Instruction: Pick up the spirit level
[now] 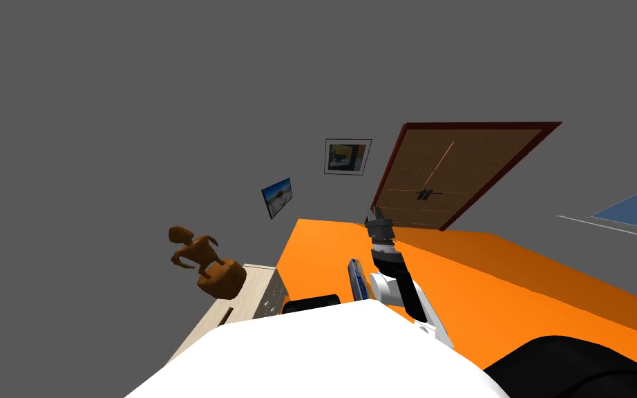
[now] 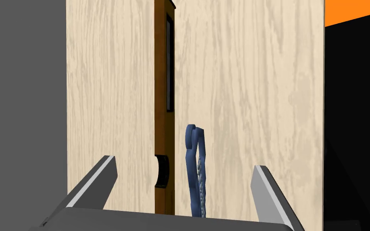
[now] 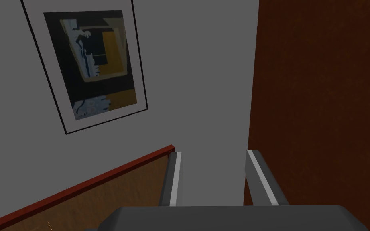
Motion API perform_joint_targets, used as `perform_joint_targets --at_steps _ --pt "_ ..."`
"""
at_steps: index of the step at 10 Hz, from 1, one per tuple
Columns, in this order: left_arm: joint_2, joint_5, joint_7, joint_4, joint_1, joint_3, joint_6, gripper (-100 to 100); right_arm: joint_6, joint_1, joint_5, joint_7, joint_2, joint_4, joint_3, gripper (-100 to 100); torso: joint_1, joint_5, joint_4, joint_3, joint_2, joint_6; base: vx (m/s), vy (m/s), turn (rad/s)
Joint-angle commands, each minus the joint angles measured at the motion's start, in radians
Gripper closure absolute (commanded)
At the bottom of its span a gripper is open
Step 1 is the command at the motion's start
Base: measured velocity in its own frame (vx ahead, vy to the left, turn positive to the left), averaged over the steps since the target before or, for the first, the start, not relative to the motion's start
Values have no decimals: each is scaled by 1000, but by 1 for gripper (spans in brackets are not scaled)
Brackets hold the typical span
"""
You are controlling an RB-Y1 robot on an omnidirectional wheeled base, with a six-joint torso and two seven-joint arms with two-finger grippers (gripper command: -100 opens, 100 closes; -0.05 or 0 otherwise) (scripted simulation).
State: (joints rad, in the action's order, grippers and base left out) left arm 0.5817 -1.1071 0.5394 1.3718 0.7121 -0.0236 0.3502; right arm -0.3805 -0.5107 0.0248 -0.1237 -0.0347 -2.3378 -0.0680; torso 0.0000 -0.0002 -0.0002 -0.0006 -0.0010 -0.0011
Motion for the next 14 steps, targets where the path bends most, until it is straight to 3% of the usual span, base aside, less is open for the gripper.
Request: perform_joint_targets --at_steps 1,2,6,12,13,14 --pt "11 -2 40 -15 23 -3 50 -100 0 0 0 0 0 0 0 0 0 0 0 0 0 0 21 25 -134" --pt "27 -25 55 -42 36 4 79 -100 0 0 0 0 0 0 0 0 0 0 0 0 0 0 36 39 -197" --pt "42 -46 70 -67 50 12 113 -100 0 0 0 0 0 0 0 0 0 0 0 0 0 0 14 22 -63" --pt "109 -121 123 -162 106 43 227 -100 0 0 0 0 0 0 0 0 0 0 0 0 0 0 16 28 -117" --pt "104 -114 112 -148 100 38 212 -100 0 0 0 0 0 0 0 0 1 0 0 0 -1 0 10 20 -36" --pt "105 -112 120 -147 102 38 217 0 0 0 0 0 0 0 0 0 0 0 0 0 0 0 0 0 0"
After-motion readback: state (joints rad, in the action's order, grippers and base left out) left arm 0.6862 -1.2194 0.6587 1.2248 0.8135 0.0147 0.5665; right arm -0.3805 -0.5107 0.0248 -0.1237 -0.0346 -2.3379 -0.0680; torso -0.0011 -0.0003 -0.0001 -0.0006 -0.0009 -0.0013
